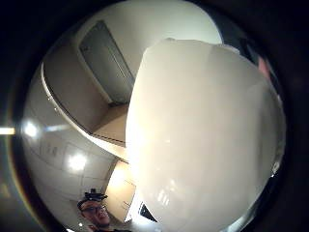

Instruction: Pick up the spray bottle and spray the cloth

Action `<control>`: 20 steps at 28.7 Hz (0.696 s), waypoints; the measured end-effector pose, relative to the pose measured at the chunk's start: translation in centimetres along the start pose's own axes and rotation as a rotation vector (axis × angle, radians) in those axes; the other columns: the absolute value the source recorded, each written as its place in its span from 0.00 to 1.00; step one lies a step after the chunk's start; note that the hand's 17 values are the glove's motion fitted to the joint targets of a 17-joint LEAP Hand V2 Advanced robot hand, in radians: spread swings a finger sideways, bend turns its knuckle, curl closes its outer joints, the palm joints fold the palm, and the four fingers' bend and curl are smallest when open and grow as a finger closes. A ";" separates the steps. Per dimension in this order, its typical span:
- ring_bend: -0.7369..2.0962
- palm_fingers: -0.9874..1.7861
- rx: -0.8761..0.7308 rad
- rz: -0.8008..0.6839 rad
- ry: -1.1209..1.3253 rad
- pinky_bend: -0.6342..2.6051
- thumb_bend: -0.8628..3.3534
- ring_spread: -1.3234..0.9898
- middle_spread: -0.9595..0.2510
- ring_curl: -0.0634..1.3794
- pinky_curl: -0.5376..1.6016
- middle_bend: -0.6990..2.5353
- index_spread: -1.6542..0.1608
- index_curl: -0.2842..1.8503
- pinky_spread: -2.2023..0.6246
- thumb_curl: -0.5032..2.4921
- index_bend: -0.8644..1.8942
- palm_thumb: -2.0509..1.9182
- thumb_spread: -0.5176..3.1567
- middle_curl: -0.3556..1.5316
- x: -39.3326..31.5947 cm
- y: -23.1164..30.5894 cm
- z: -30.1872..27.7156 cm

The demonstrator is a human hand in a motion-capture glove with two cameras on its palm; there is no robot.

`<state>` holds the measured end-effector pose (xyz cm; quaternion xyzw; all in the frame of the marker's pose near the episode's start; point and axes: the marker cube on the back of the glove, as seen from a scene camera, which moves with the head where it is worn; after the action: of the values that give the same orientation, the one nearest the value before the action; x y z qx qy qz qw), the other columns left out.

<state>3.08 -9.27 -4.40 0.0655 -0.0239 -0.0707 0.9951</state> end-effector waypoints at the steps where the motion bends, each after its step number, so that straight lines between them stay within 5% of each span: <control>1: 0.42 0.74 0.005 -0.008 -0.001 0.25 0.22 0.54 0.76 0.34 0.37 0.36 0.84 0.36 0.79 0.37 0.45 0.80 0.43 0.46 -0.6 -0.2 -0.1; 20: 0.41 0.75 -0.047 -0.080 0.025 0.25 0.21 0.53 0.75 0.36 0.39 0.35 0.84 0.38 0.79 0.38 0.43 0.80 0.43 0.48 -7.5 1.3 1.1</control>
<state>-4.22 -7.06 -3.42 0.0439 -0.0071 -0.1101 0.9929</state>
